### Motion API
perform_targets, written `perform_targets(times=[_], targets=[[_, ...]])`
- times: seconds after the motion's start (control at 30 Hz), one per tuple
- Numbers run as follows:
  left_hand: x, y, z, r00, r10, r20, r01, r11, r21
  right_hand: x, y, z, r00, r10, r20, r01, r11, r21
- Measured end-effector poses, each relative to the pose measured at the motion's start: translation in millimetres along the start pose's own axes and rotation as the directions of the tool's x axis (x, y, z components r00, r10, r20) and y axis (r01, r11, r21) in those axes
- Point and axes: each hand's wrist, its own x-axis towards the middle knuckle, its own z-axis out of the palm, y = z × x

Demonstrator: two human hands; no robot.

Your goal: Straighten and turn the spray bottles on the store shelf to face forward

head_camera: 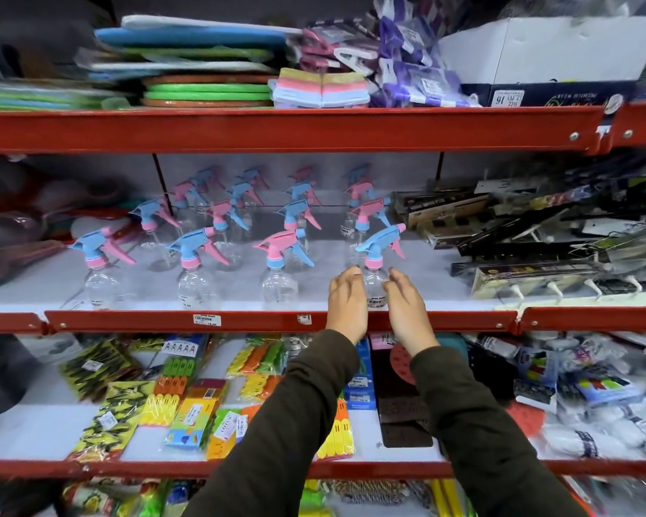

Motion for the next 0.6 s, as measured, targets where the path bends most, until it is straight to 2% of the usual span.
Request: perform_targets(times=[0.47, 0.53, 0.6], targets=[[-0.6, 1.5, -5.7, 0.998, -0.030, 0.050, 0.032, 0.999, -0.037, -12.4, 4.4, 5.1, 1.000, -0.016, -0.022, 0.016, 1.000, 0.005], [-4.3, -0.6, -7.5, 0.999, 0.013, 0.034, -0.012, 0.999, -0.041, -17.4, 5.2, 3.9, 0.998, -0.031, -0.063, 0.033, 0.999, 0.023], [-8.7, 5.3, -10.2, 0.996, 0.072, -0.047, -0.073, 0.997, -0.026, -22.6, -3.1, 0.8, 0.983, -0.071, -0.170, 0.079, 0.996, 0.041]])
